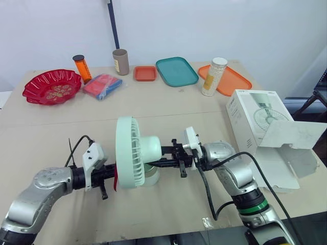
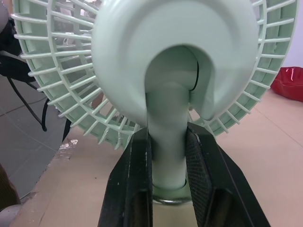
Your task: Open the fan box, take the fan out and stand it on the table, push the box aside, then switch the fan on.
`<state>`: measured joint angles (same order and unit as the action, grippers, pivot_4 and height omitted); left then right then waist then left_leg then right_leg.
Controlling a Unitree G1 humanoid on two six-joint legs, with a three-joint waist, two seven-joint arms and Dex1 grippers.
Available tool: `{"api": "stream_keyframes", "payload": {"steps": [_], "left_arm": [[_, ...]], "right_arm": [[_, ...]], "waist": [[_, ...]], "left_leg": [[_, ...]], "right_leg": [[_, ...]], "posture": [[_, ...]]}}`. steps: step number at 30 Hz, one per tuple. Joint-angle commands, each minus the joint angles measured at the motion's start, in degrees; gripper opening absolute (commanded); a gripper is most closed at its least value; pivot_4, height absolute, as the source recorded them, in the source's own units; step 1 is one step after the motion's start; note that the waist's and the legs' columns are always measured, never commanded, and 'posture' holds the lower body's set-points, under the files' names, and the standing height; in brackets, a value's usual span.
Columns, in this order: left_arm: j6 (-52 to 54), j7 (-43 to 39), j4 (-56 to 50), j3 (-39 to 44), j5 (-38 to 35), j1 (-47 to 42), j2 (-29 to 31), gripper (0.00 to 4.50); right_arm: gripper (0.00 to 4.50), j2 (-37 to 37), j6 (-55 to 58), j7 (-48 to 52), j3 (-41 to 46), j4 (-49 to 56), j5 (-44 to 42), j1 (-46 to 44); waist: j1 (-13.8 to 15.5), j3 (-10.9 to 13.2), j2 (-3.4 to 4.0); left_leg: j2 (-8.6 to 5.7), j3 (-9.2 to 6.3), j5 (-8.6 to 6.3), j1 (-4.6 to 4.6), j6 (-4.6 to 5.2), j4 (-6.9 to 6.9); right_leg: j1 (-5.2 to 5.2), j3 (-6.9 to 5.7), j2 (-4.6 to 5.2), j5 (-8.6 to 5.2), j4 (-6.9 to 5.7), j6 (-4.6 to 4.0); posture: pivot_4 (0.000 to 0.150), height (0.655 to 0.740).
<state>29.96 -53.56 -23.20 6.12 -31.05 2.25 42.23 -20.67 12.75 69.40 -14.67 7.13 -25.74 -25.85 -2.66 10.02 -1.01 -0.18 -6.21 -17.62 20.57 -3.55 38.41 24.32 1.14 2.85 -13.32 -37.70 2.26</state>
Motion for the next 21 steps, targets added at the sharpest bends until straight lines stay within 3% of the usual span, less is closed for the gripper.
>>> {"api": "stream_keyframes", "payload": {"steps": [1, 7, 16, 21], "left_arm": [[0.3, 0.6, -2.8, 4.9, -1.5, 1.8, 1.5, 0.04], [0.1, 1.5, -4.8, 7.7, -1.7, 6.2, 1.9, 0.04], [2.2, 5.7, -11.5, 12.5, -4.3, 15.2, 0.4, 0.04], [2.7, 7.0, -12.7, 12.1, -4.7, 15.9, 0.1, 0.04]], "right_arm": [[0.44, -0.4, -0.6, 0.1, 2.7, 3.1, -2.5, -1.2], [0.44, -3.0, 0.9, 2.0, 4.8, 3.2, -4.9, -2.5], [0.44, -4.4, -2.0, 3.5, 6.4, -1.8, -3.1, -4.0], [0.44, -3.8, -7.0, 3.2, 6.0, -7.1, -0.3, -4.0]], "waist": [[0.0, 0.0, 0.00], [0.0, 0.0, 0.00], [0.0, 0.0, 0.00], [0.0, 0.0, -0.01]], "left_leg": [[0.00, 0.00, 0.00, 0.00, 0.00, 0.00], [-0.02, 0.00, 0.00, 0.00, 0.00, 0.00], [0.01, 0.03, 0.00, -0.01, 0.01, 0.00], [-0.01, 0.04, 0.00, -0.03, 0.01, 0.00]], "right_leg": [[0.00, 0.00, 0.01, 0.00, 0.00, 0.00], [-0.01, 0.00, 0.03, 0.00, 0.01, 0.01], [-0.01, 0.02, 0.02, 0.00, 0.01, 0.00], [-0.05, 0.03, 0.02, 0.00, 0.01, 0.00]], "posture": [[0.150, 0.7255], [0.150, 0.7255], [0.150, 0.7255], [0.150, 0.7255]]}}
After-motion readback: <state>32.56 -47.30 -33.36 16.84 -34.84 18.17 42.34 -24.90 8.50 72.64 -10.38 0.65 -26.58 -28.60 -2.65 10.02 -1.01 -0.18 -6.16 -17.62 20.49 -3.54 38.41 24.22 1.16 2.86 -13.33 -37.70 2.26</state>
